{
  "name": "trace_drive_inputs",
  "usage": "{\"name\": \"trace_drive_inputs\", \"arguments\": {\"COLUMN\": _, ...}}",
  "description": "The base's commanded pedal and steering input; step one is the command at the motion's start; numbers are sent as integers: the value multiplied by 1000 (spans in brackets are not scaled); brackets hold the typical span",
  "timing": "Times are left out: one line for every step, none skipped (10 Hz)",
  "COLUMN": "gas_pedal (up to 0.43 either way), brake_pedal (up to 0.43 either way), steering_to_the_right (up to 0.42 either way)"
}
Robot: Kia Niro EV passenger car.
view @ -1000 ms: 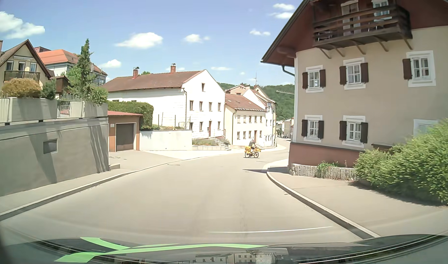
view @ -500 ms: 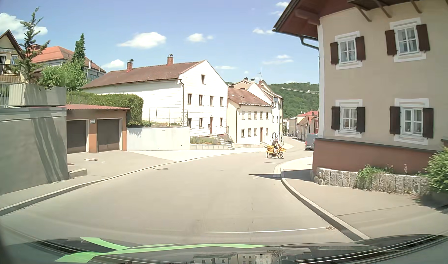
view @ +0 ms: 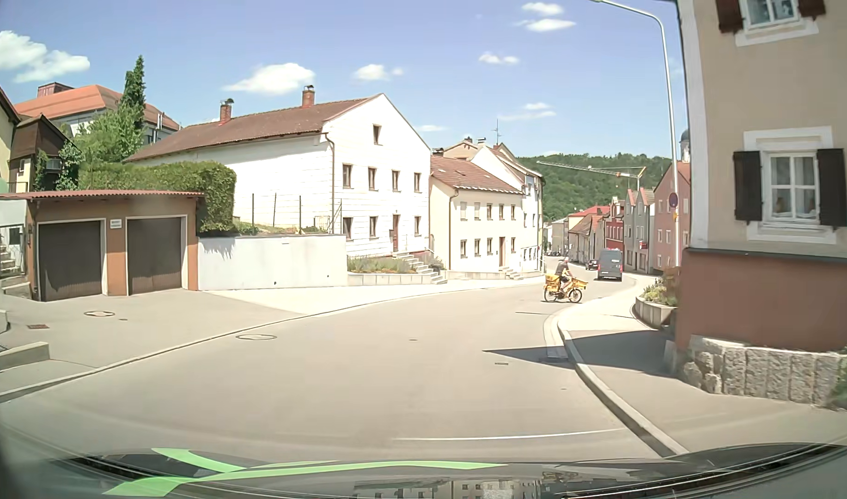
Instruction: Follow the waypoints while adhering to traffic rules and regulations
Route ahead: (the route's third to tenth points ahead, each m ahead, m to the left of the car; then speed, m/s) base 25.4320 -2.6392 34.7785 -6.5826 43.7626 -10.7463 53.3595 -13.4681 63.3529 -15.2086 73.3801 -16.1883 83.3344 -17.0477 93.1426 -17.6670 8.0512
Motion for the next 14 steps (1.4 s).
{"name": "trace_drive_inputs", "arguments": {"gas_pedal": 0, "brake_pedal": 0, "steering_to_the_right": 0}}
{"name": "trace_drive_inputs", "arguments": {"gas_pedal": 0, "brake_pedal": 0, "steering_to_the_right": 9}}
{"name": "trace_drive_inputs", "arguments": {"gas_pedal": 0, "brake_pedal": 0, "steering_to_the_right": 12}}
{"name": "trace_drive_inputs", "arguments": {"gas_pedal": 0, "brake_pedal": 0, "steering_to_the_right": 12}}
{"name": "trace_drive_inputs", "arguments": {"gas_pedal": 0, "brake_pedal": 0, "steering_to_the_right": 12}}
{"name": "trace_drive_inputs", "arguments": {"gas_pedal": 0, "brake_pedal": 0, "steering_to_the_right": 12}}
{"name": "trace_drive_inputs", "arguments": {"gas_pedal": 0, "brake_pedal": 0, "steering_to_the_right": 17}}
{"name": "trace_drive_inputs", "arguments": {"gas_pedal": 0, "brake_pedal": 0, "steering_to_the_right": 26}}
{"name": "trace_drive_inputs", "arguments": {"gas_pedal": 0, "brake_pedal": 0, "steering_to_the_right": 38}}
{"name": "trace_drive_inputs", "arguments": {"gas_pedal": 0, "brake_pedal": 0, "steering_to_the_right": 47}}
{"name": "trace_drive_inputs", "arguments": {"gas_pedal": 28, "brake_pedal": 0, "steering_to_the_right": 54}}
{"name": "trace_drive_inputs", "arguments": {"gas_pedal": 28, "brake_pedal": 0, "steering_to_the_right": 62}}
{"name": "trace_drive_inputs", "arguments": {"gas_pedal": 28, "brake_pedal": 0, "steering_to_the_right": 72}}
{"name": "trace_drive_inputs", "arguments": {"gas_pedal": 28, "brake_pedal": 0, "steering_to_the_right": 78}}
